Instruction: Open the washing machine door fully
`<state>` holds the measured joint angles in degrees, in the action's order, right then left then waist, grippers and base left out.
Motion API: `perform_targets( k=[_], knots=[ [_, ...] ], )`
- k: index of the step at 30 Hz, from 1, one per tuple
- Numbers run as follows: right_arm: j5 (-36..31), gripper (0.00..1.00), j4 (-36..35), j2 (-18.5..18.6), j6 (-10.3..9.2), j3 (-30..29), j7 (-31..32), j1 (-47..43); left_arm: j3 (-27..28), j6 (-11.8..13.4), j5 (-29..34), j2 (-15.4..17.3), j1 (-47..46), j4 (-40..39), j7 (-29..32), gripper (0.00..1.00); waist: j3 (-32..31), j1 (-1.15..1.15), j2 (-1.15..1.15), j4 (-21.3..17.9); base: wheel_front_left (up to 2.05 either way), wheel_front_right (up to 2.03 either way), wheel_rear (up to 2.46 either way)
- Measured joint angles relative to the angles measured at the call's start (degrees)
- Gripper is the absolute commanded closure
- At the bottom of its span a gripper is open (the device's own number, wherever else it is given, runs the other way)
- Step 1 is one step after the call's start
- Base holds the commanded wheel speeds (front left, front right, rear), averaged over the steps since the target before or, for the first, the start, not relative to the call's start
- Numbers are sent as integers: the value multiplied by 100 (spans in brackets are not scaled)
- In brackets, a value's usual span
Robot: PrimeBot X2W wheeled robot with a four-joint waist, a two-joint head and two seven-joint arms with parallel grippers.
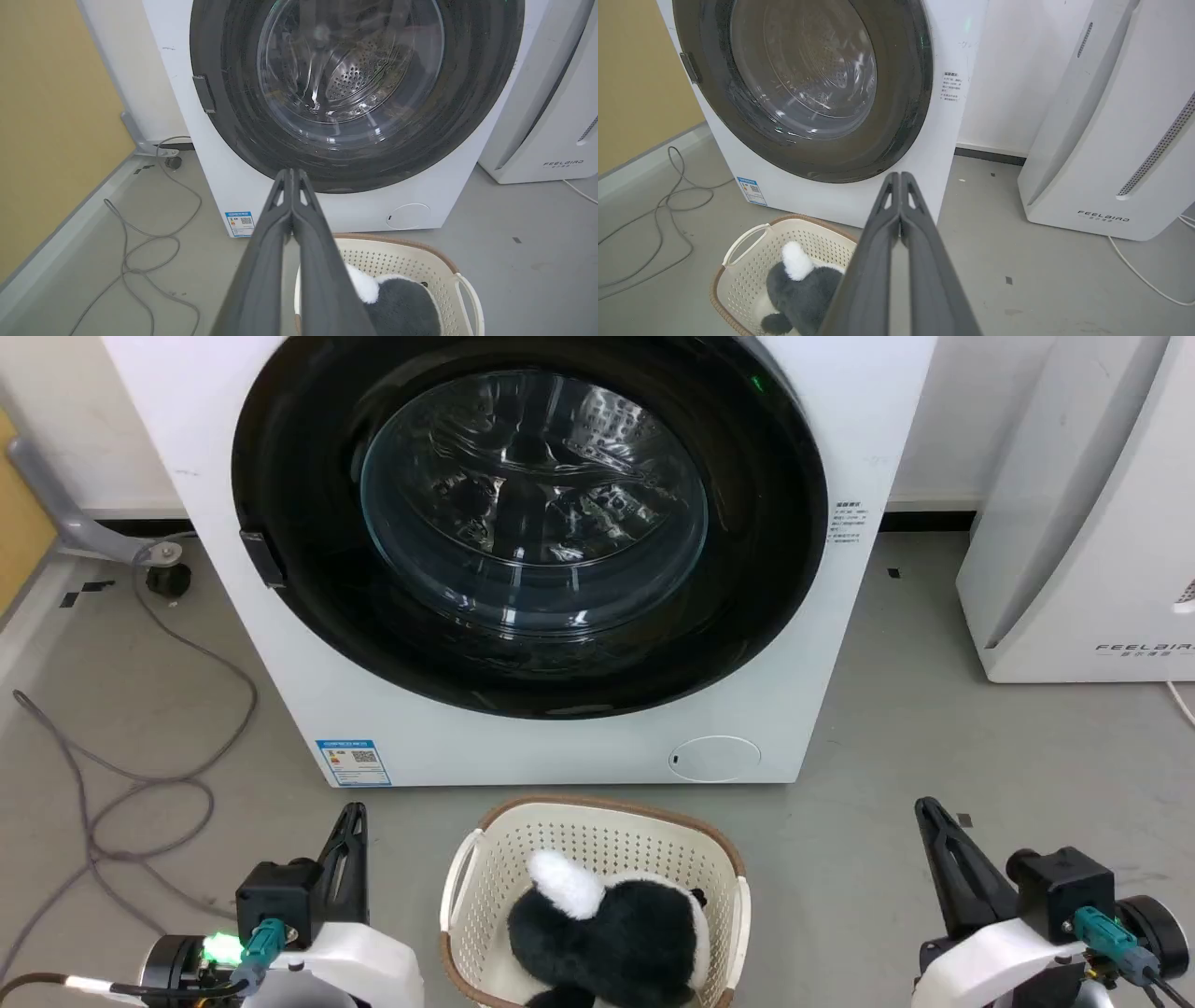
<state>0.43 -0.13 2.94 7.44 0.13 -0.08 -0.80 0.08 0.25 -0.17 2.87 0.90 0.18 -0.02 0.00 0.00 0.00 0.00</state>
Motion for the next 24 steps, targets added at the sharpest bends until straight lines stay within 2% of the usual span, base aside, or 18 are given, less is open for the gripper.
perform_targets(
  k=[18,19,24],
  knots=[
    [0,100,1,0,0,0,0,0,0,0,0,0,-1,0,0,100,0,0,0,0,0,0,0],
    [3,0,0,1,0,3,-1,-2,2,3,0,0,2,2,-1,0,0,0,0,0,0,0,0],
    [14,0,-1,1,0,8,-2,-3,4,9,0,0,3,5,-2,0,2,0,0,0,0,0,0]
  ],
)
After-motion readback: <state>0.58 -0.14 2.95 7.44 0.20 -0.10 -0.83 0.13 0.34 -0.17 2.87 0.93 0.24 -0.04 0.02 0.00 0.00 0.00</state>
